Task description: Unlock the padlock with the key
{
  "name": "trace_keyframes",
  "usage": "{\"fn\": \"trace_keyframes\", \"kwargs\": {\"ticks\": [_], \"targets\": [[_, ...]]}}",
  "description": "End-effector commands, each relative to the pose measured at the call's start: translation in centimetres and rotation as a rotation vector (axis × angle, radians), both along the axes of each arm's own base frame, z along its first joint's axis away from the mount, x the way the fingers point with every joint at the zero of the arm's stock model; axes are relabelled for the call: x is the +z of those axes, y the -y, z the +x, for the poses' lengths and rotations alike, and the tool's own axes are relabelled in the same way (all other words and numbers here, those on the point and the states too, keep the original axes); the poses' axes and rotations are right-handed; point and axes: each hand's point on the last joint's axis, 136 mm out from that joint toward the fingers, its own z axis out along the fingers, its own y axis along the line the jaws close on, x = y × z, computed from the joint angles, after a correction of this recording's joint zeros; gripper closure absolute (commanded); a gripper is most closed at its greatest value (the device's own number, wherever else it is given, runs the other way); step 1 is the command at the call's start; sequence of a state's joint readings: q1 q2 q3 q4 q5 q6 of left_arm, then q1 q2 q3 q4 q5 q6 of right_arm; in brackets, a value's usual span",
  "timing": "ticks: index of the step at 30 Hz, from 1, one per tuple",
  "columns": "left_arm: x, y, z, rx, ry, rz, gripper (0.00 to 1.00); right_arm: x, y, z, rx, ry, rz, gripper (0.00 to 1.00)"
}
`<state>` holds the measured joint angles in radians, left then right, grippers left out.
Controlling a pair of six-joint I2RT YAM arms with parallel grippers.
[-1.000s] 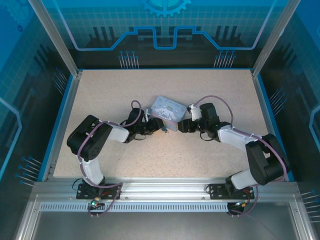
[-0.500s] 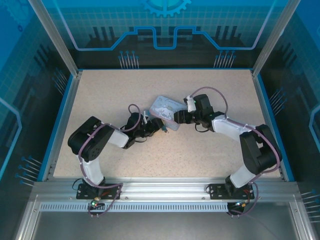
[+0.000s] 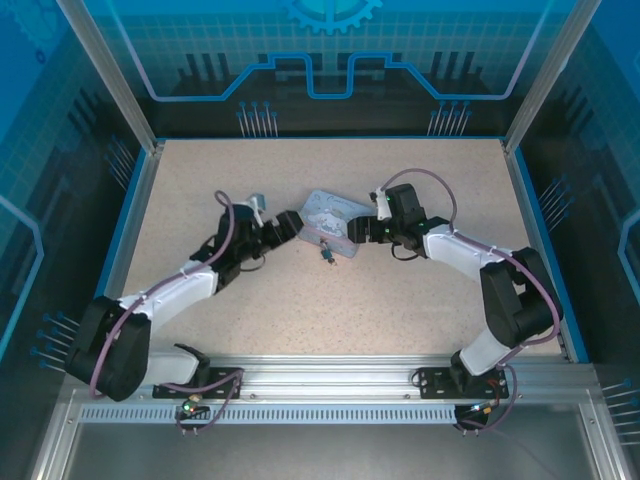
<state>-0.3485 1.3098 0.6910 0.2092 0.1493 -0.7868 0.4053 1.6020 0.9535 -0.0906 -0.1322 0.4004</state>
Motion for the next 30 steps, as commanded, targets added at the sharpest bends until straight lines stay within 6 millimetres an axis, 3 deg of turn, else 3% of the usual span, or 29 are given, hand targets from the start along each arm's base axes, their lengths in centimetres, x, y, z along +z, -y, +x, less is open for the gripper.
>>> {"fn": "trace_keyframes", "kwargs": {"ticks": [1, 7, 12, 24, 27, 30], "targets": [[-2.7, -1.2, 0.5, -0.056, -0.099, 0.115, 0.09, 0.1, -0.5, -1.0, -0.019, -0.055, 0.033, 0.08], [-4.8, 2.0, 4.9, -0.184, -0.138, 0.065, 0.1, -0.6, -1.3, -0.7, -0.056, -0.088, 0.096, 0.02], [-6.2, 4.4, 6.5, -0.248, -0.144, 0.005, 0.13, -1.3, -2.6, -0.2, -0.041, -0.139, 0.14, 0.0], [-6.0, 8.9, 3.3, -0.403, -0.129, -0.027, 0.22, -0.9, -3.9, 3.1, 0.05, -0.109, 0.108, 0.04], [-5.9, 9.5, 2.4, -0.41, -0.129, -0.04, 0.22, -1.2, -3.5, 4.1, 0.051, -0.09, 0.08, 0.03], [-5.0, 9.1, 2.1, -0.389, -0.104, -0.041, 0.22, -1.2, -1.7, 4.8, 0.02, -0.057, 0.037, 0.01]]}}
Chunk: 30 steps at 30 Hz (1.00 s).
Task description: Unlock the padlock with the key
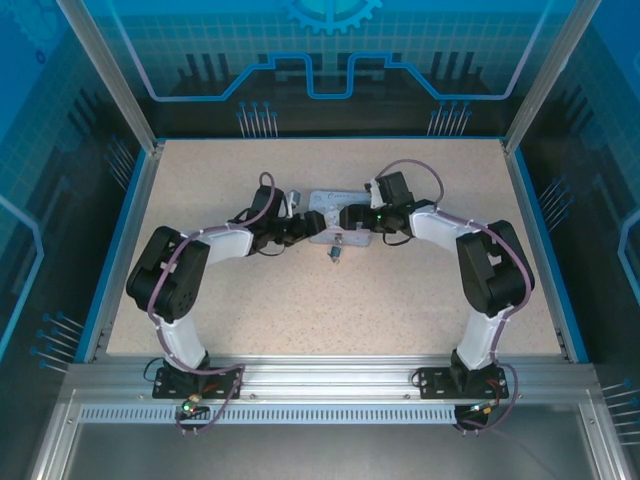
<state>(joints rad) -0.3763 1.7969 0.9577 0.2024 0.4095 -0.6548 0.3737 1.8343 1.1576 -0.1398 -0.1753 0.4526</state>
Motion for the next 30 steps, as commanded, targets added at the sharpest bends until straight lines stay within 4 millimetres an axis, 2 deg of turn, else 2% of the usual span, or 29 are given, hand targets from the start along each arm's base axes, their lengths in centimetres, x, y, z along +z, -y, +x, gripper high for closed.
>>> {"fn": "trace_keyframes", "kwargs": {"ticks": [1, 4, 7, 11, 15, 18, 22, 26, 30], "targets": [[3.4, 1.7, -1.4, -0.061, 0.077, -0.068, 0.22, 1.6, 0.2, 0.8, 0.045, 0.069, -0.01, 0.0], [4.8, 0.4, -1.8, -0.028, 0.118, -0.017, 0.19, 2.8, 2.9, 0.5, 0.0, 0.121, -0.099, 0.0], [6.3, -1.3, -1.7, 0.017, 0.148, 0.009, 0.18, 4.5, 4.9, -1.2, -0.035, 0.166, -0.15, 0.0], [7.5, -2.6, -0.9, 0.046, 0.171, 0.042, 0.18, 5.3, 5.1, -5.1, -0.094, 0.146, -0.135, 0.01], [8.7, -2.6, 0.7, 0.057, 0.199, 0.052, 0.18, 4.2, 3.3, -8.6, -0.207, 0.055, -0.167, 0.09], [10.0, -1.5, 2.4, 0.024, 0.21, 0.001, 0.18, 2.8, 1.3, -9.8, -0.285, 0.005, -0.188, 0.17], [10.2, 0.5, 4.2, -0.052, 0.187, -0.042, 0.19, 1.1, -2.2, -10.2, -0.359, 0.019, -0.21, 0.23], [10.2, 2.2, 5.4, -0.099, 0.164, -0.115, 0.2, -0.4, -5.1, -9.9, -0.361, 0.018, -0.283, 0.3], [9.8, 3.3, 6.2, -0.111, 0.145, -0.176, 0.22, -1.5, -6.3, -9.4, -0.363, 0.015, -0.329, 0.35]]}}
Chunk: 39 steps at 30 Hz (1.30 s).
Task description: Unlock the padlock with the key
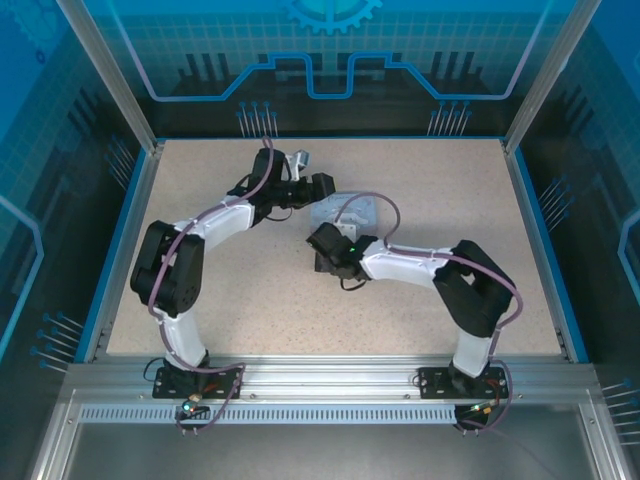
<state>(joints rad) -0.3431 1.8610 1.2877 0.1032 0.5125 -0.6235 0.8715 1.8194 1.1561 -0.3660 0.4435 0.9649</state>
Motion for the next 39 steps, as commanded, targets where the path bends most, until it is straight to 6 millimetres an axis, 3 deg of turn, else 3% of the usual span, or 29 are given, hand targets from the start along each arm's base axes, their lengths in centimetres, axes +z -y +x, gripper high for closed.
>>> {"fn": "trace_keyframes", "kwargs": {"ticks": [1, 15, 32, 39], "targets": [[0.6, 1.2, 0.3, -0.051, -0.018, -0.081, 0.23, 0.2, 0.8, 1.0, -0.097, 0.032, -0.054, 0.36], [-0.6, 3.1, 1.2, -0.102, -0.072, -0.156, 0.25, -1.5, 0.9, 2.5, -0.135, 0.026, -0.095, 0.49], [-3.8, 2.8, 1.3, -0.073, -0.133, -0.135, 0.27, -1.9, 1.3, 4.9, -0.159, 0.096, -0.143, 0.54], [-4.1, 2.8, 1.4, -0.072, -0.137, -0.133, 0.28, -2.2, 1.3, 5.0, -0.151, 0.094, -0.143, 0.57]]}}
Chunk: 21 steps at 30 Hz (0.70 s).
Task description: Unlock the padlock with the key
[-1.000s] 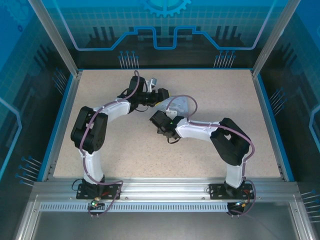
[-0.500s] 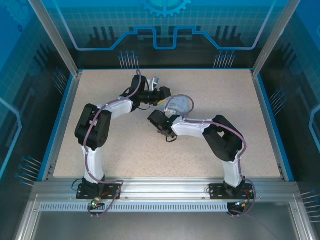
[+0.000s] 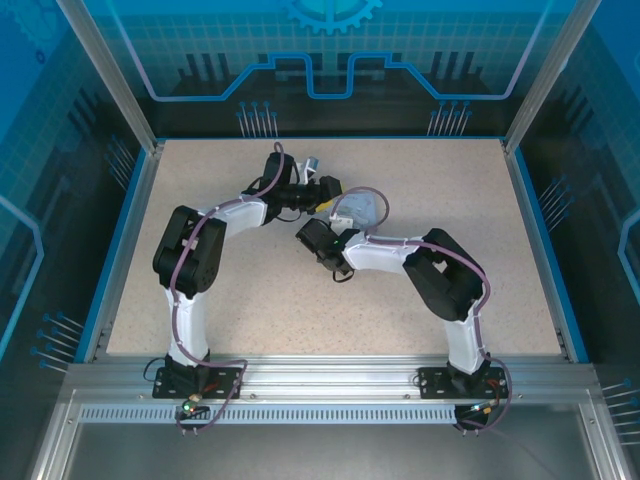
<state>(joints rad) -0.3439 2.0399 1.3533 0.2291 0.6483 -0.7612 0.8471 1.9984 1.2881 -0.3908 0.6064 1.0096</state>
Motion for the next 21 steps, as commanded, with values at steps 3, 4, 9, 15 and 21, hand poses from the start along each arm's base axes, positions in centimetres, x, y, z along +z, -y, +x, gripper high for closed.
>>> {"fn": "trace_keyframes", "kwargs": {"ticks": [3, 4, 9, 15, 21], "targets": [[-0.7, 0.3, -0.1, -0.011, -0.015, -0.003, 0.28, -0.3, 0.3, 1.1, -0.022, 0.024, -0.018, 0.57], [-0.8, 0.3, 0.0, -0.01, -0.017, -0.003, 0.28, -0.5, 0.3, 1.1, -0.025, 0.022, -0.015, 0.57], [-0.9, 0.2, 0.0, -0.007, -0.02, 0.0, 0.28, -0.8, 0.2, 1.1, -0.032, 0.022, -0.009, 0.55], [-1.4, -0.2, 0.1, 0.009, -0.024, 0.014, 0.28, -0.8, 0.6, 0.8, -0.032, 0.037, 0.005, 0.63], [-2.0, -0.9, 0.4, 0.026, -0.024, 0.039, 0.29, -0.6, 1.2, -0.5, -0.026, 0.049, 0.032, 0.71]]}}
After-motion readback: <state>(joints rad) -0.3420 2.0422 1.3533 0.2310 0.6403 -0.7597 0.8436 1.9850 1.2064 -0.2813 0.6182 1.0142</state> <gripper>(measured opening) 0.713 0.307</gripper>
